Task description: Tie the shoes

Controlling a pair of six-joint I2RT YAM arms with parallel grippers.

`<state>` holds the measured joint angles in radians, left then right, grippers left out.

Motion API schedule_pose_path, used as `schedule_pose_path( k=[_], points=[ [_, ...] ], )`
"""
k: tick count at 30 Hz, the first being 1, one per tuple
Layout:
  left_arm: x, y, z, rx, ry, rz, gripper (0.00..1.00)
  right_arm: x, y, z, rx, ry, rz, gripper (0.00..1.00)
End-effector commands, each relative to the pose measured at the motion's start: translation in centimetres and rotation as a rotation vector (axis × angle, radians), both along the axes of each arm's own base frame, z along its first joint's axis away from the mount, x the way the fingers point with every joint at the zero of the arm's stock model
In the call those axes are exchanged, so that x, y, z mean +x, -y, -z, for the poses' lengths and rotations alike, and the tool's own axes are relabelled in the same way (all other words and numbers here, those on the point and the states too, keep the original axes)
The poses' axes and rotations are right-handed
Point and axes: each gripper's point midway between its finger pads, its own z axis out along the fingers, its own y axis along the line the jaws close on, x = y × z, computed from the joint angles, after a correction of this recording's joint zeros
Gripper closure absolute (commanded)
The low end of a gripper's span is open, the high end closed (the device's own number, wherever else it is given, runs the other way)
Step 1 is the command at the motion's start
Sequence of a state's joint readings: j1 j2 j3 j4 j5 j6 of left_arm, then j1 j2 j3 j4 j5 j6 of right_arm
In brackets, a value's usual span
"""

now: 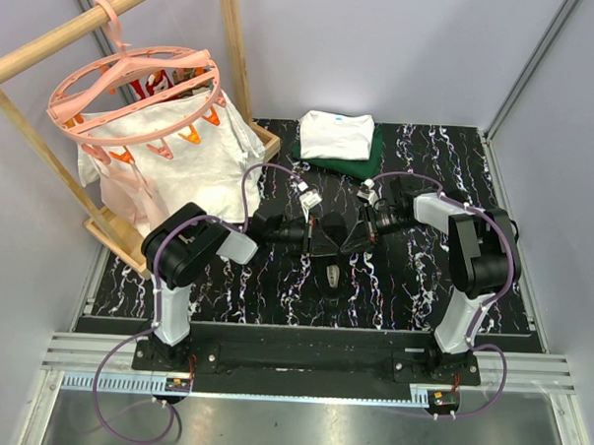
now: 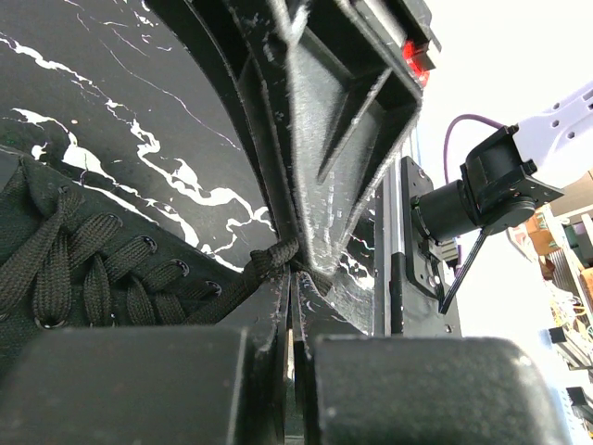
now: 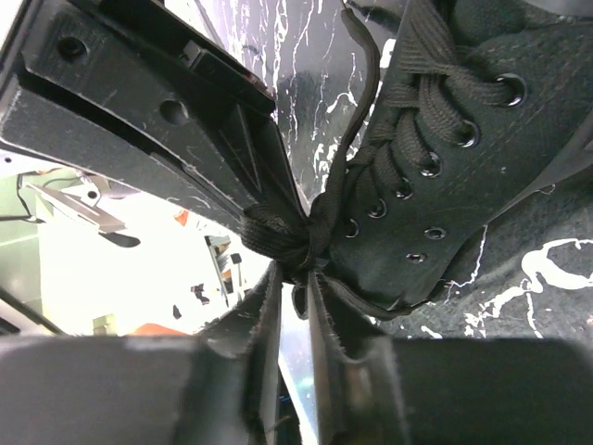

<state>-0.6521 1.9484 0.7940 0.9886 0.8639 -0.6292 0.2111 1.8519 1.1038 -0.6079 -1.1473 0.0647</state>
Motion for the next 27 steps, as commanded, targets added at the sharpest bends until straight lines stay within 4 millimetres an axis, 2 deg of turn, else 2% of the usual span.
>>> schedule_pose_path(
  k=[1,3,12,15,16,19,27],
  points=[
    [0.9,0.5,-1.5,-0.045,0.069,-0.004,0.99,0.6,-0.3,-0.9,0.022,0.018,-0.009,0.93],
    [0.8,0.3,-1.5,-0.043,0.068,-0.004,0.98,0.8,-0.2,-0.6,0.005,0.028,-0.007,1.00],
    [1.5,-0.9,-1.6,-0.035,0.080,-0.031,0.93,1.2,0.1,-0.6,-0.029,0.077,-0.005,1.00],
    [1.3,-1.2,-2.3,-0.046,0.093,-0.029,0.87,1.3,0.1,-0.7,-0.036,0.095,-0.004,1.00],
    [1.0,-1.4,-2.3,-0.045,0.090,-0.024,0.79,1.4,0.1,-0.7,-0.038,0.102,-0.005,1.00],
    [0.5,-1.8,-3.5,-0.059,0.113,-0.012,0.68,1.4,0.2,-0.6,-0.042,0.110,-0.005,1.00],
    [-0.3,-1.2,-4.1,-0.068,0.134,0.018,0.64,1.5,0.0,-0.9,-0.031,0.120,-0.011,1.00]
  ],
)
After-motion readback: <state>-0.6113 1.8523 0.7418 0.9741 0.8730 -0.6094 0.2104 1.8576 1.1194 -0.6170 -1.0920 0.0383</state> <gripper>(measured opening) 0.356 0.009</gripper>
